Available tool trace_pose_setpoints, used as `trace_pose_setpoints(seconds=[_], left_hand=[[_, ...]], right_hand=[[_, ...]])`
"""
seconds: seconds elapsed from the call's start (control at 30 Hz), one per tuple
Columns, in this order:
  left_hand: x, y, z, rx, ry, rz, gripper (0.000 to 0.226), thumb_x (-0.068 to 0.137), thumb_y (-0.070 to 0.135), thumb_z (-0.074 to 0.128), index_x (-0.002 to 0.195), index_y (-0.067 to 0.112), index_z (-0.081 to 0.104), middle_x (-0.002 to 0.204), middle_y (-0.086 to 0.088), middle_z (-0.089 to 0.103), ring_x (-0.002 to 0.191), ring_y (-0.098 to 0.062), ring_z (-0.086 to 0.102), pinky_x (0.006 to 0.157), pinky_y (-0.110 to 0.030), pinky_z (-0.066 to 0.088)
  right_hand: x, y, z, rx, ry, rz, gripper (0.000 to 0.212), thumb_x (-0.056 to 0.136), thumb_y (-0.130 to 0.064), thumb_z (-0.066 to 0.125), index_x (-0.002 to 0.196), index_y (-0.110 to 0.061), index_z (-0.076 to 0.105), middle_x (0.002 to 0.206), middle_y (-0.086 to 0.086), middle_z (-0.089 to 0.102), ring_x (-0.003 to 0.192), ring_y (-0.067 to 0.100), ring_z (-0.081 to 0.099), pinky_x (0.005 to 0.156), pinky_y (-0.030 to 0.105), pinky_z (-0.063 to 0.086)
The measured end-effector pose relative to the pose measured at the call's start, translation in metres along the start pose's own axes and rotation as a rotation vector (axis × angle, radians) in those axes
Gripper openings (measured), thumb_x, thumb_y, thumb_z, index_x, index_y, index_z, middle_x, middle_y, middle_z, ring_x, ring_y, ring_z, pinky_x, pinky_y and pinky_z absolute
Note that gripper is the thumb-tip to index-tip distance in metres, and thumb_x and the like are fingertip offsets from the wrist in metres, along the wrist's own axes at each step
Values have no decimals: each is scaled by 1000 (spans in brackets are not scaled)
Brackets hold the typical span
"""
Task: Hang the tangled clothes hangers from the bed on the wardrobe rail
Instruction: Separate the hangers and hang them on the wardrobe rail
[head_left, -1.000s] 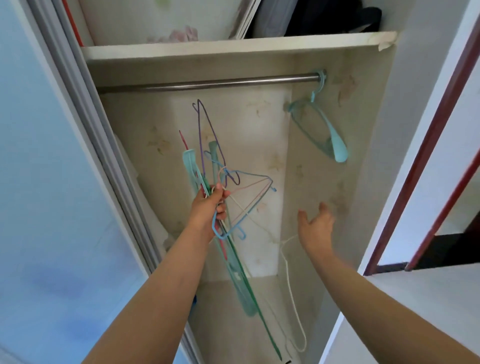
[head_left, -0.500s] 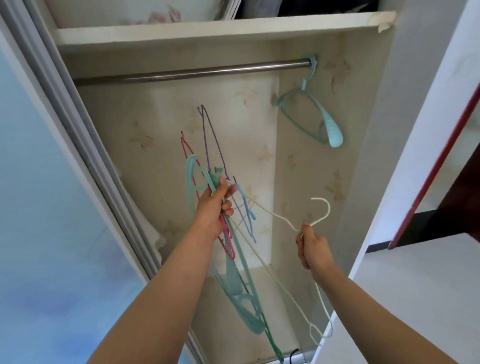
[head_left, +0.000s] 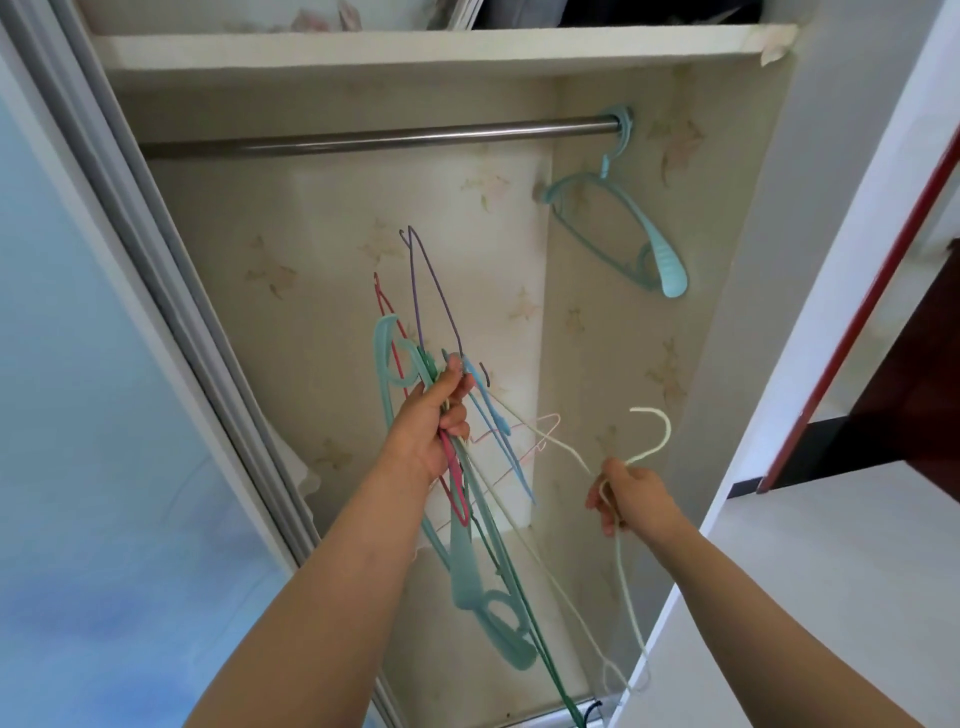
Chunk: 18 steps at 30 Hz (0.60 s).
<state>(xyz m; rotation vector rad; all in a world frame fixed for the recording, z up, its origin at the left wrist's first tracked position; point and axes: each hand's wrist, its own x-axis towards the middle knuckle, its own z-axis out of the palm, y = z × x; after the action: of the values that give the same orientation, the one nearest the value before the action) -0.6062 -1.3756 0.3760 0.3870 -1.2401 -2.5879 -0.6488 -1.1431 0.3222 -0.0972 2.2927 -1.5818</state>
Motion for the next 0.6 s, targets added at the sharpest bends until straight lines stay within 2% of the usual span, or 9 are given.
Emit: trace_pose_setpoints(seconds=[0.1, 0.13, 0.2, 0.27, 0.33, 0.37, 0.4, 0.47, 0.6], left_hand=[[-2, -4, 0, 29, 12, -19, 9, 89, 22, 65, 86, 15, 61, 61, 7, 61, 34, 0, 26, 34, -13, 22], [-3, -6, 0, 59, 16, -20, 9, 90, 21, 64, 84, 16, 60, 60, 7, 61, 35, -1, 26, 34, -14, 22], [-5, -13, 0, 122, 23, -11, 10, 91, 19, 63, 83, 16, 57, 61, 7, 61, 36, -2, 25, 35, -14, 23], [-9, -21, 2, 174, 38, -4, 8, 91, 17, 64, 87, 15, 56, 63, 6, 63, 38, -4, 25, 36, -15, 23], [-11, -31, 2, 244, 43, 11, 8, 91, 16, 63, 94, 12, 56, 63, 5, 62, 41, -6, 25, 38, -18, 22], [-11, -35, 2, 287, 45, 14, 11, 92, 17, 62, 99, 11, 56, 61, 4, 59, 42, -6, 26, 40, -19, 22], [-12, -39, 2, 328, 47, 15, 15, 93, 18, 60, 104, 8, 56, 60, 3, 55, 42, -7, 27, 40, -20, 23], [-12, -45, 3, 367, 56, 18, 21, 94, 18, 58, 111, 5, 55, 62, -2, 47, 41, -7, 28, 40, -21, 24], [-13, -52, 5, 435, 95, 67, 17, 91, 24, 64, 97, 10, 57, 63, -4, 54, 42, -10, 30, 42, -23, 25]], right_hand=[[2, 0, -2, -342, -154, 185, 55, 98, -44, 35, 69, -6, 61, 59, 8, 64, 48, 22, 56, 58, 27, 47], [-3, -7, -4, -566, -152, 191, 58, 97, -55, 33, 72, -9, 59, 60, 4, 66, 51, 21, 58, 64, 28, 49], [-13, -27, -4, -884, 9, 47, 63, 92, -67, 25, 79, -14, 56, 68, 1, 68, 65, 21, 65, 73, 33, 51], [-28, -55, 4, -663, 111, -217, 65, 88, -73, 21, 88, -20, 59, 79, -3, 69, 78, 21, 66, 77, 36, 50], [-49, -89, 19, -275, -47, -356, 66, 80, -80, 25, 104, -29, 58, 86, -9, 69, 81, 13, 67, 84, 38, 52], [-57, -99, 26, -229, -149, -367, 68, 76, -83, 28, 111, -31, 57, 88, -10, 69, 80, 10, 68, 85, 38, 53], [-59, -104, 32, -286, -216, -380, 68, 77, -82, 32, 115, -32, 56, 89, -9, 70, 77, 9, 68, 82, 37, 55], [-57, -105, 40, -459, -193, -412, 50, 88, -68, 38, 115, -30, 58, 86, -4, 70, 70, 11, 68, 72, 35, 57], [-46, -86, 44, -616, -184, -319, 32, 99, -37, 40, 105, -11, 58, 90, 8, 68, 79, 23, 61, 69, 32, 46]])
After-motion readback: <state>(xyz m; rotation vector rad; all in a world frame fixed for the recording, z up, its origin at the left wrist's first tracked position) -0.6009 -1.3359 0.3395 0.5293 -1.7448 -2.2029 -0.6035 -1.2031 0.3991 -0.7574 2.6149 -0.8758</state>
